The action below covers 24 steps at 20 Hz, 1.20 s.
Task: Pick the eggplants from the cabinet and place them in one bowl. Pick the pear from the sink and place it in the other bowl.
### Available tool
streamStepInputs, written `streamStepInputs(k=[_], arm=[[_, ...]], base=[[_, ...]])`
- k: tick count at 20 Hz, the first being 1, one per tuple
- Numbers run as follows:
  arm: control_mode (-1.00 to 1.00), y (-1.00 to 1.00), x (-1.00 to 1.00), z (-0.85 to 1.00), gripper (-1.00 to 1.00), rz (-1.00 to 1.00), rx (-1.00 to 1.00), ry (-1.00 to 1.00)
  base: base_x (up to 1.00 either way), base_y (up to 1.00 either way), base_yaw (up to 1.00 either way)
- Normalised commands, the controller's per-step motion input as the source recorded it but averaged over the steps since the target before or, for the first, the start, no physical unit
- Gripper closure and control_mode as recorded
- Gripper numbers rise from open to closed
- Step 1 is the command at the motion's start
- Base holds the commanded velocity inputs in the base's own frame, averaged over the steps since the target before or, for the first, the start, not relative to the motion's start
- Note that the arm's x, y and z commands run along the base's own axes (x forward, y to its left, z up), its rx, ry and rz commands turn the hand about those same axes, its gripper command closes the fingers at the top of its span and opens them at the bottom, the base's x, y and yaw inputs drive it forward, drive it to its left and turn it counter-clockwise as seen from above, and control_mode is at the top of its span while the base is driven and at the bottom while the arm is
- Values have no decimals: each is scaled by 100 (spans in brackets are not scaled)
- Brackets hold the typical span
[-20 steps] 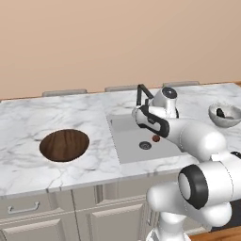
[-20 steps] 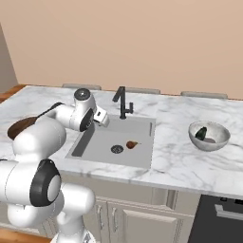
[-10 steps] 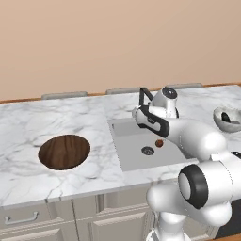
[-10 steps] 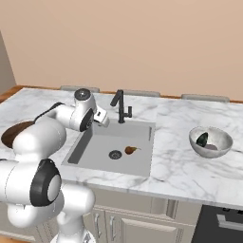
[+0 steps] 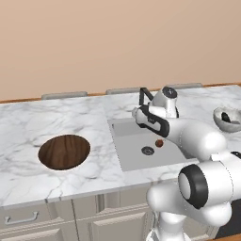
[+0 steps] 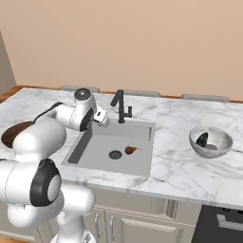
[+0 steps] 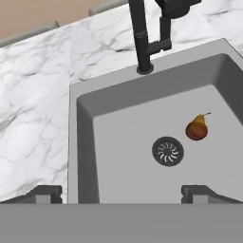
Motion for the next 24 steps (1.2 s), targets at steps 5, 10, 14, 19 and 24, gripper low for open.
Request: streamStepInputs(k=[5, 10, 14, 19, 24], arm=[[-100, -4, 0, 0, -100, 0, -1, 0], [-100, -19, -6, -7, -100, 0, -12, 0], [-100, -5, -5, -38, -100, 0, -13, 0], [-100, 0, -24, -43, -100, 0, -10, 0], [-100, 0, -20, -38, -100, 0, -9, 0]], base=[[0, 0, 0], [0, 0, 0], [0, 0, 0], [0, 0, 0], [0, 0, 0]])
